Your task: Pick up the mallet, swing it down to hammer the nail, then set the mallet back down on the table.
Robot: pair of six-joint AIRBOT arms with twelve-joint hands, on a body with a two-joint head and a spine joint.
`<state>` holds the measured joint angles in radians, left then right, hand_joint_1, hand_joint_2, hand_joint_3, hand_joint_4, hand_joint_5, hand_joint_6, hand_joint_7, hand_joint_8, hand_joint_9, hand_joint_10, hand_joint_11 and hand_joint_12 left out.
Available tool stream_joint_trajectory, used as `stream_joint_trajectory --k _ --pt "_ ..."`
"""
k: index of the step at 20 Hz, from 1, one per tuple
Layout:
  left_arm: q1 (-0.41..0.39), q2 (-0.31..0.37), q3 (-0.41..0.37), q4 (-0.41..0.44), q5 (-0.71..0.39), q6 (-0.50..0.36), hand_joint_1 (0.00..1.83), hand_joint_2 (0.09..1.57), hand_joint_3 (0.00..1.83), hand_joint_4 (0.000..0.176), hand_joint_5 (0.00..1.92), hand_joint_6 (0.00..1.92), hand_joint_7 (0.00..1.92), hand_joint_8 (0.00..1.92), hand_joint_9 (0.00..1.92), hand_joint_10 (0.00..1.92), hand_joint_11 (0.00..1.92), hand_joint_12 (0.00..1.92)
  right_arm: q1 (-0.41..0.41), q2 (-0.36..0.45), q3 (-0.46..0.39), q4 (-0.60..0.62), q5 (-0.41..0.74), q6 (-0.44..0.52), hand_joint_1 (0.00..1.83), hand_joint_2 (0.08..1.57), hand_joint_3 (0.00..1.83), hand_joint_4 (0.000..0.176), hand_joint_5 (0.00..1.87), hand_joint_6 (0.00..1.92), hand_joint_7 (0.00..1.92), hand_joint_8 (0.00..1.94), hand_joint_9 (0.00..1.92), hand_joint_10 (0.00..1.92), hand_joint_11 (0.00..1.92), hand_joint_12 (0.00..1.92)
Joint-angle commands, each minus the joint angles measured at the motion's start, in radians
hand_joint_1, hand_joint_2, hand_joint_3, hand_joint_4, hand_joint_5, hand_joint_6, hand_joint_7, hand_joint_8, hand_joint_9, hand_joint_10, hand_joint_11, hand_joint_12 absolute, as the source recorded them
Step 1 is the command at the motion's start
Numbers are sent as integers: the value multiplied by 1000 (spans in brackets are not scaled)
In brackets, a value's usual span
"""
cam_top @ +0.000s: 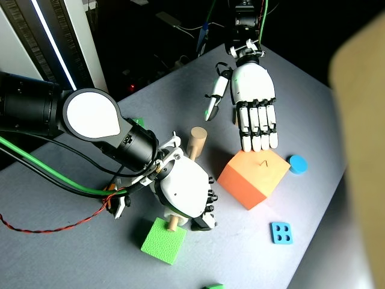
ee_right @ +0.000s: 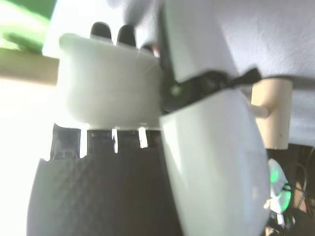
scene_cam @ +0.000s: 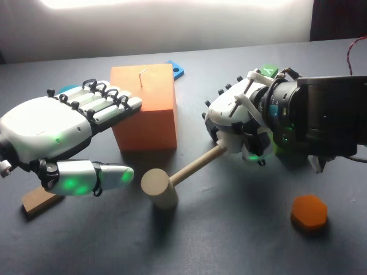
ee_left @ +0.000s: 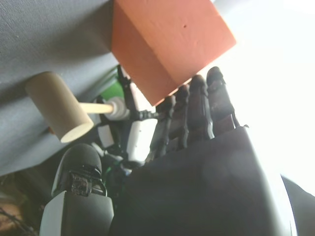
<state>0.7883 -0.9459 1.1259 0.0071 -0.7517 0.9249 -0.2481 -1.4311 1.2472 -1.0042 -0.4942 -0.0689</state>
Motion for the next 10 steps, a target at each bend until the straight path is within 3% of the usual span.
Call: stream_joint_trajectory --k 1,2,3,4,5,6,8,10 --pt "-3 -5 3 -12 -82 -4 0 1208 0 0 53 14 64 12 28 11 1 0 2 8 2 -29 11 -4 1310 969 3 0 653 1914 706 1940 824 1920 902 1921" --pt "-3 -5 3 -12 -81 -5 0 1204 0 0 52 13 63 10 29 11 2 1 3 9 1 -28 10 -4 1311 1060 20 0 877 1920 928 1941 1028 1921 1047 1921" --pt "-3 -5 3 -12 -81 -5 0 1207 0 0 65 17 71 12 35 12 6 3 5 12 -2 -28 8 -4 1152 1184 20 0 821 1352 1319 1941 1422 1921 1411 1921" --pt "-3 -5 3 -12 -81 -5 0 1207 0 0 65 17 71 12 35 12 6 3 6 14 -6 -28 6 -4 1152 1184 20 0 821 1352 1319 1941 1422 1921 1411 1921" --pt "-3 -5 3 -12 -80 -5 0 1210 0 0 60 13 68 10 33 11 4 2 10 26 -20 -28 4 -4 1084 1251 42 0 707 1475 1399 1941 1485 1921 1473 1921" --pt "-3 -5 3 -12 -80 -5 0 1219 3 0 52 9 60 6 23 6 0 0 13 39 -35 -28 3 -4 1323 1277 35 0 1032 1832 1448 1941 1527 1921 1527 1921" --pt "-4 -5 4 -12 -80 -5 0 1214 1 0 49 7 56 3 17 3 0 0 24 77 -82 -28 0 -8 1418 1293 32 0 1328 1917 1542 1941 1579 1921 1601 1921" --pt "-4 -5 5 -12 -80 -5 0 1209 0 0 51 5 65 5 29 6 0 1 40 123 -131 -28 -1 -15 1472 1242 8 0 1261 1921 1552 1941 1599 1921 1625 1921"
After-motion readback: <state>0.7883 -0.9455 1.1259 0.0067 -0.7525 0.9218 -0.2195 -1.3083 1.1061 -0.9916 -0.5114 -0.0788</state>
